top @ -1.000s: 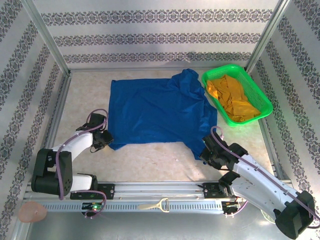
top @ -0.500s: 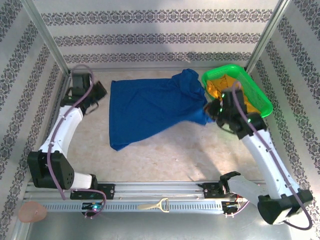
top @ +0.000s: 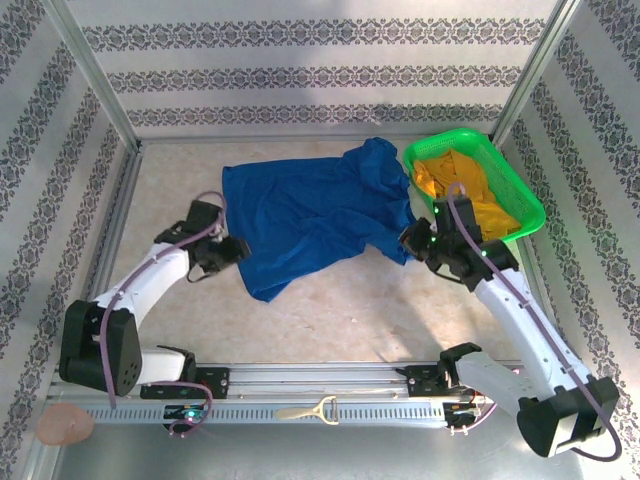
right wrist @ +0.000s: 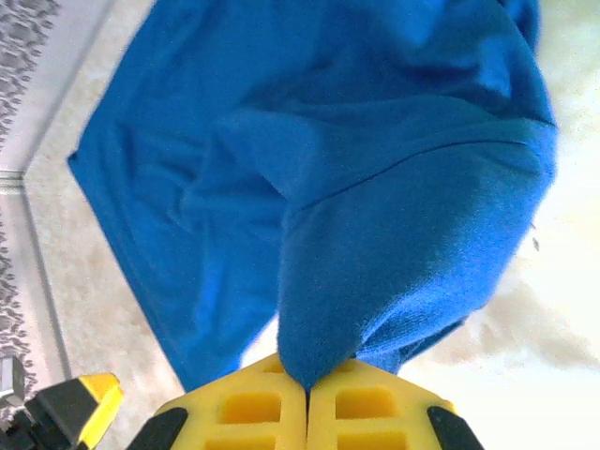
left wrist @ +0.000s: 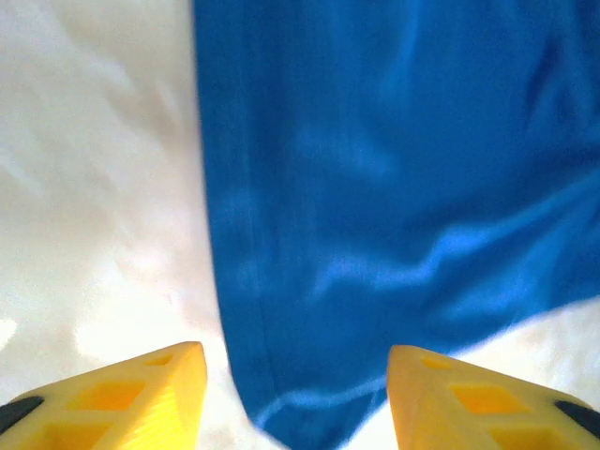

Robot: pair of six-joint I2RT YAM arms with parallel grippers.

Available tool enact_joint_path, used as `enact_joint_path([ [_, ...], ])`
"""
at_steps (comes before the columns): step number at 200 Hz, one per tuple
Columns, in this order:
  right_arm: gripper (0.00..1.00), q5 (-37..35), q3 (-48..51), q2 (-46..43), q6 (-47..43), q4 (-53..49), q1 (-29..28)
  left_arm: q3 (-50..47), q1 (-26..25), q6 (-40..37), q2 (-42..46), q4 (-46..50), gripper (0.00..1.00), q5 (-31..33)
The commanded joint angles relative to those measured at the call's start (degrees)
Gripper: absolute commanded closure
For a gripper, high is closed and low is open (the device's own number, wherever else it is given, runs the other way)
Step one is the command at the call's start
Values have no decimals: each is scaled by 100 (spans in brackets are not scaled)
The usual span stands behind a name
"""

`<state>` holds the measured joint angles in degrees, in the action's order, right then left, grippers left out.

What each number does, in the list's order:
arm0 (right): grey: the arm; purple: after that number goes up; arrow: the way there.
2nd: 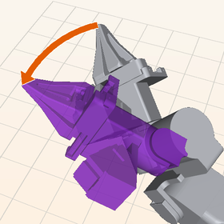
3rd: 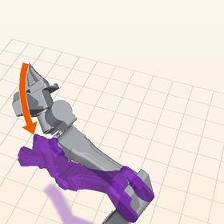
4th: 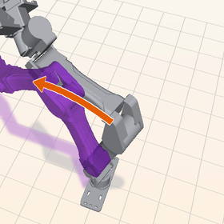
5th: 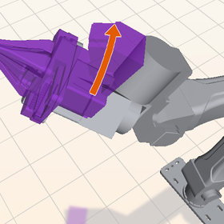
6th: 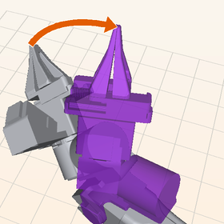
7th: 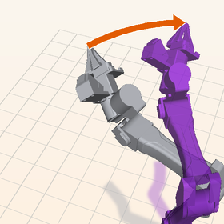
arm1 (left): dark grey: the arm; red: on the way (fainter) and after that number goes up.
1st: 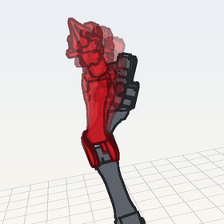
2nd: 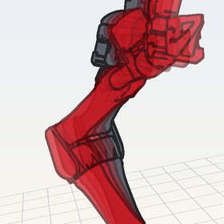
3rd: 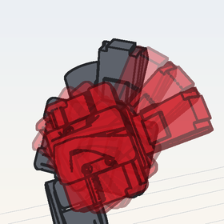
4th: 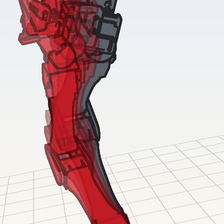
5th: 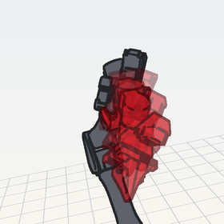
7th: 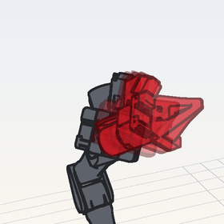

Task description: Fold the inside-out t-shirt

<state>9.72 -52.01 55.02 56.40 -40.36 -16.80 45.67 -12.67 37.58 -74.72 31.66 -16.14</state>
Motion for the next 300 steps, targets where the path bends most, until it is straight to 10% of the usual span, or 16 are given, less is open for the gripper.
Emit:
enact_joint_path([
  [1, 100, -213, 354, -387, 262, -119, -74, -195, -443, 258, 243, 173, 44, 24],
  [141, 100, -400, 608, -519, 293, -262, -175, -185, -1328, 206, -967, -193, 46, 658],
  [168, 100, -391, 598, -528, 284, -279, -177, -155, -1350, 138, -1165, -292, 61, 840],
  [194, 100, -365, 531, -538, 246, -297, -149, 31, -1335, -40, -1224, -286, 100, 1172],
  [211, 100, -285, 347, -481, 168, -291, -49, 393, -1265, -322, -1120, -85, 100, 1483],
  [300, 100, 1075, -4452, 1417, -859, -95, 1642, 5206, 270, -1149, -1010, 400, 100, 881],
])
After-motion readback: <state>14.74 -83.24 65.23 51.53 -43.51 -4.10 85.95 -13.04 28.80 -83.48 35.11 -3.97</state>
